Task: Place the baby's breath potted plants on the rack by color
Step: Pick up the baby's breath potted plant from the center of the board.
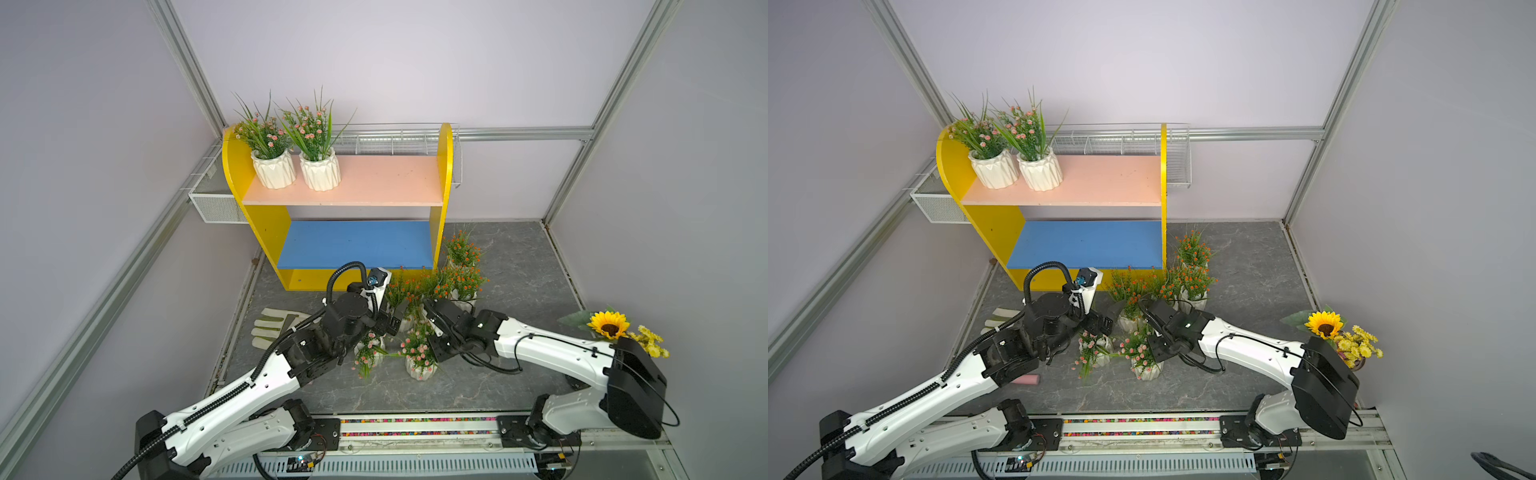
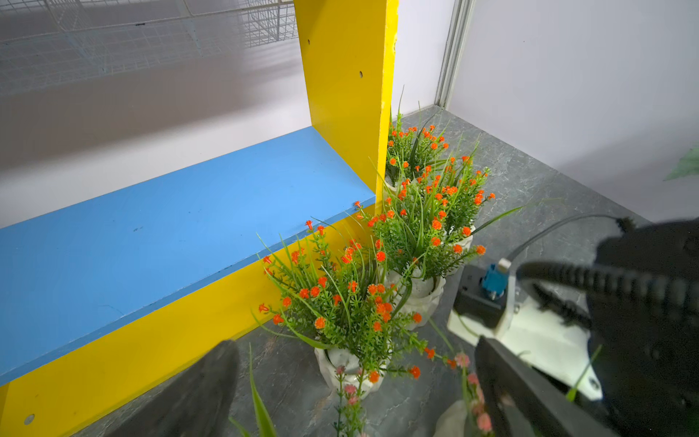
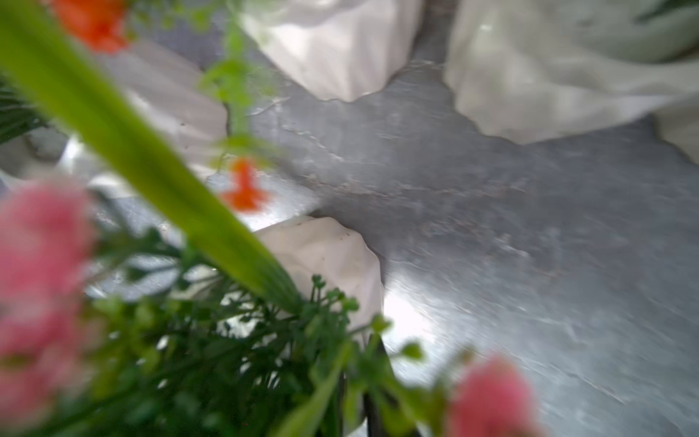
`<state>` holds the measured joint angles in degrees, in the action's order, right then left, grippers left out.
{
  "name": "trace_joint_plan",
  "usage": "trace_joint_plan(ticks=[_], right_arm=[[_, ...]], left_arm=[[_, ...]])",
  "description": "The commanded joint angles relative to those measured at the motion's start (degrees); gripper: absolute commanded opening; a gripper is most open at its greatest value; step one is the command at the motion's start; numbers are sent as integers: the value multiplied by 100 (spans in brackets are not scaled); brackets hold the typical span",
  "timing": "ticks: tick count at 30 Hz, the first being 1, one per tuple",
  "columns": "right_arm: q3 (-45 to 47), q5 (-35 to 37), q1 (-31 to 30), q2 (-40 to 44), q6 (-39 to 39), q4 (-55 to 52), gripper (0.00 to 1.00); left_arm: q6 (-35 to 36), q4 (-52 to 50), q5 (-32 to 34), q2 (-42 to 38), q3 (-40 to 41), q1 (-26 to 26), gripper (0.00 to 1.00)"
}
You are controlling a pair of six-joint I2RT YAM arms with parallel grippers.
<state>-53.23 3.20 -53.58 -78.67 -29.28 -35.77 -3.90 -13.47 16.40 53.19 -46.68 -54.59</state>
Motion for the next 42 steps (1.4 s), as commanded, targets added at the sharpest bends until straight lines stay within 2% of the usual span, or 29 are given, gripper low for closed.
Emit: trace_joint_plan(ticks=[1,8,12,17,21,27,32,42], right_arm=[[7,-103,268,545,142,-221,11],[-37,-430,1039,1272,490,-745,10],[-208,-687,1551,1607,773,-1146,10],[-565,-878,2052,1783,1136,-1629,11],[-783,-1197,2404,1770,1349,-1764,11],[-1054,-1493,2619,1573,1502,-1777,11],[-1206,-1737,2661,1432,1519,-1706,11],[-1225,-2134,2652,1399,1378,-1483,11]], left_arm=[[90,199,-196,-96,110,14,100],[204,436,-745,128,247,18,100],[421,510,-1494,477,234,18,100],[496,785,-2158,831,338,-8,100],[642,1036,-2295,1174,372,-211,100],[762,1481,-2384,1678,327,-603,100],[636,2037,-2680,1943,377,-676,100],[435,2803,-2714,2465,281,-738,100]])
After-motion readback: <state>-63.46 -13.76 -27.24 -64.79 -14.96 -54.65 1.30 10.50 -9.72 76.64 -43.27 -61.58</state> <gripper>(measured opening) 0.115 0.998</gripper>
